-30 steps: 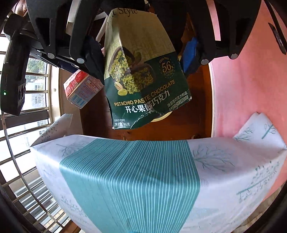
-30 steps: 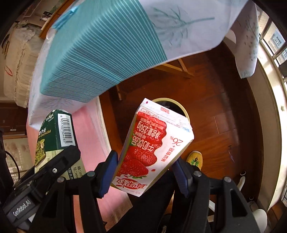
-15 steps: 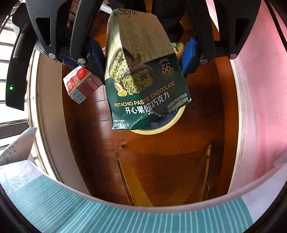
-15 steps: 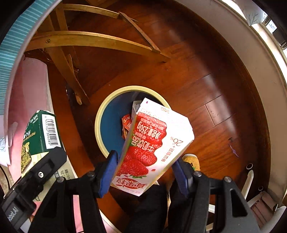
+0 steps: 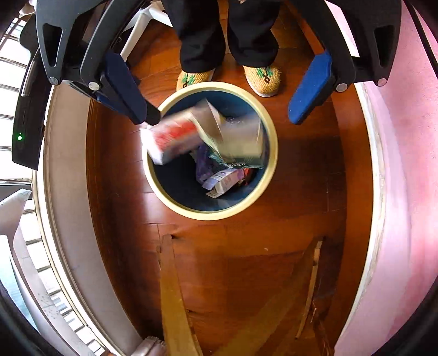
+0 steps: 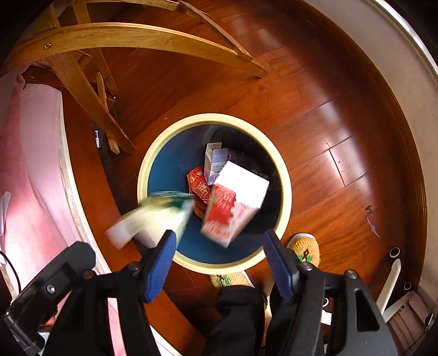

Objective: Collect trash
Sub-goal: 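Open both tools to drop the green box and carton into the bin, then raise both tools back toward the table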

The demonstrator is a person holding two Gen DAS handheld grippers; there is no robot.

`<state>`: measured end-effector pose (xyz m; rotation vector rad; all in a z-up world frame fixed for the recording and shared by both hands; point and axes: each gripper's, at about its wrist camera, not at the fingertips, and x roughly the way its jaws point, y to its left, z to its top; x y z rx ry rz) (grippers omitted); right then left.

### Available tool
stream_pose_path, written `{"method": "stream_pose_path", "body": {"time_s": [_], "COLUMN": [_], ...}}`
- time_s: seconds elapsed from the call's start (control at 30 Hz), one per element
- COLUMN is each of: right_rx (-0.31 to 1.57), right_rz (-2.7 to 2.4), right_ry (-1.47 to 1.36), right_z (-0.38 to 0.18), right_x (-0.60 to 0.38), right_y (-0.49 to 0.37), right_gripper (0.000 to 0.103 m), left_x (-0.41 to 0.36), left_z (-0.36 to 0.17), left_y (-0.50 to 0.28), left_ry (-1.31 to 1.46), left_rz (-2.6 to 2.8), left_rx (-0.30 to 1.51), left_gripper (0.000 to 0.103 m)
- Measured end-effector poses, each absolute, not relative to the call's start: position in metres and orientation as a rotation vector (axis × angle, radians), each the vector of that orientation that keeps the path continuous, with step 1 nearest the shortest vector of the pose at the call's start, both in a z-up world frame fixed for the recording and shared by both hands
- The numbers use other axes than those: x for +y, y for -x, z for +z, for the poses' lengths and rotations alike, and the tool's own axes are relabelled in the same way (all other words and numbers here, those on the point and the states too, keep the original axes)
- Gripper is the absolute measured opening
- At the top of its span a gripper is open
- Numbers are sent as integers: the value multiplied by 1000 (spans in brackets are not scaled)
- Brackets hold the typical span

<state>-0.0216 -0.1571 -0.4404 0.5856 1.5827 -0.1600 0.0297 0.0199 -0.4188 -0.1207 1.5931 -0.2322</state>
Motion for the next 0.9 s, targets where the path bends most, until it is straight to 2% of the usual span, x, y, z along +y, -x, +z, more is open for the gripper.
{"method": "stream_pose_path", "body": {"time_s": [0.17, 0.43, 0.9], "right_rx": [1586, 1563, 1460], "right_rz": [-180, -168, -132], "right_ry": [-546, -516, -536], "right_z": [-445, -421, -293], "right_x": [-151, -153, -155], "right_y": [17, 14, 8], "right_gripper": [70, 70, 70], "left_x": [37, 55, 56], "left_z": [-416, -386, -255], "left_y": [-25, -23, -29], "left_ry": [124, 135, 124], "left_rz": [-182, -105, -76], "left_rx": [1590, 1544, 1446], "left_gripper": [102, 102, 102]}}
